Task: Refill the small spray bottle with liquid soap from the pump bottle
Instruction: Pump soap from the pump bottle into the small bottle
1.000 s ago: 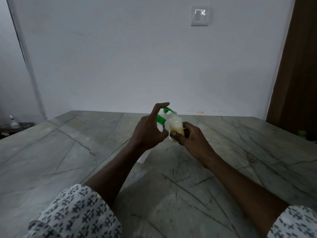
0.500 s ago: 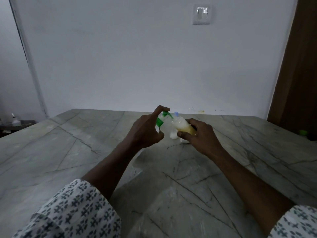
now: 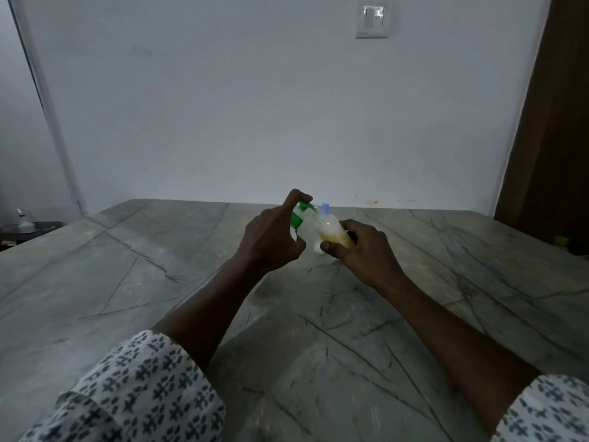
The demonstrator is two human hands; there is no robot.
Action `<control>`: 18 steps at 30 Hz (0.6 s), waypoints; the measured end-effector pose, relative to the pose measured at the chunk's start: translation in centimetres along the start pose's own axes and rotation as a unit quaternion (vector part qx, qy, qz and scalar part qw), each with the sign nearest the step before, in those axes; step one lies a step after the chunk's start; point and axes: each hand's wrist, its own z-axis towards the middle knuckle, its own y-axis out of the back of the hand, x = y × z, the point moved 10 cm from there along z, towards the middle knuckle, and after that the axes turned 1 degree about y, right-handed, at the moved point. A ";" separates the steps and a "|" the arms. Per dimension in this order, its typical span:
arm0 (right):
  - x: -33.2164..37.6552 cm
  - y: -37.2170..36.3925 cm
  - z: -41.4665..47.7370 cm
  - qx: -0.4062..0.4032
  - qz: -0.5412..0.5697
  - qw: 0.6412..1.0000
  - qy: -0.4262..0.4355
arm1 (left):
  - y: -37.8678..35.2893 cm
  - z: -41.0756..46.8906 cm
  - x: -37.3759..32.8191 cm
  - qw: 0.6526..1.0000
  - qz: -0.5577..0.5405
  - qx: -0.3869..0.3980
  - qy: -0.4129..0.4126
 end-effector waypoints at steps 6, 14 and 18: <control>0.0 0.1 0.1 -0.004 0.002 1.000 0.000 | 0.2 -0.1 -0.2 1.000 -0.001 0.002 -0.004; 0.1 -0.3 -0.1 -0.002 -0.003 1.000 0.004 | 0.9 -0.2 -0.6 0.999 -0.007 -0.049 0.011; 0.0 -0.6 -0.1 0.003 -0.002 1.000 0.003 | 0.7 -0.2 -0.9 0.999 -0.013 -0.047 0.001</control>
